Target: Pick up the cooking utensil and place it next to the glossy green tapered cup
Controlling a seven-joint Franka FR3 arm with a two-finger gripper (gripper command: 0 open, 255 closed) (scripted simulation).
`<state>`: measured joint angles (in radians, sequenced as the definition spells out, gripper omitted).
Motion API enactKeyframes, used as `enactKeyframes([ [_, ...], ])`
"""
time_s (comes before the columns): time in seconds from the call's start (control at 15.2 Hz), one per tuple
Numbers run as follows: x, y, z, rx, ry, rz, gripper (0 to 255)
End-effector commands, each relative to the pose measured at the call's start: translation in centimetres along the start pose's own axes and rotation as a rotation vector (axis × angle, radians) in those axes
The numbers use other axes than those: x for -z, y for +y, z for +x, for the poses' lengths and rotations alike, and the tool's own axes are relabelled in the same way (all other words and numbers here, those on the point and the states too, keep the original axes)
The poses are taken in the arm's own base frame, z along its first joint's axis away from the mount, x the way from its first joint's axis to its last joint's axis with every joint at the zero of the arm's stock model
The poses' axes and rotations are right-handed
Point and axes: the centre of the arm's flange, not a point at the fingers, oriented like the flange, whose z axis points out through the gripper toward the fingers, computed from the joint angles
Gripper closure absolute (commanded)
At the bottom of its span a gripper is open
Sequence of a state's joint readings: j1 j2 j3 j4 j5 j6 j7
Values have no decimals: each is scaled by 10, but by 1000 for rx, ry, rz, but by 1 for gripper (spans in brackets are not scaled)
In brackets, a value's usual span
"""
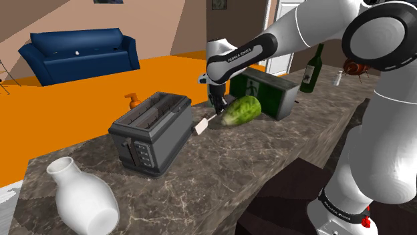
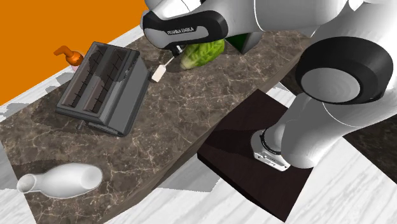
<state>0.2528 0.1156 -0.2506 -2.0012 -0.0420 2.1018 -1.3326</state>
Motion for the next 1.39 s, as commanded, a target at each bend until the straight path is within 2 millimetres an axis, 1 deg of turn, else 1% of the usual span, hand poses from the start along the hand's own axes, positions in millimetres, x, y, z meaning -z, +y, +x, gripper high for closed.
enactKeyframes([
  [0.0, -12, -2, -1, 0, -1, 3, 255],
  [0.46, -49, -2, 2, 0, -1, 3, 255],
  [0.53, -52, -2, 2, 0, -1, 3, 255],
  [0.99, -52, -2, 2, 0, -1, 3, 255],
  [1.06, -51, -2, 2, 0, -1, 3, 0],
  [1.32, -50, -3, 2, 0, -1, 3, 0],
])
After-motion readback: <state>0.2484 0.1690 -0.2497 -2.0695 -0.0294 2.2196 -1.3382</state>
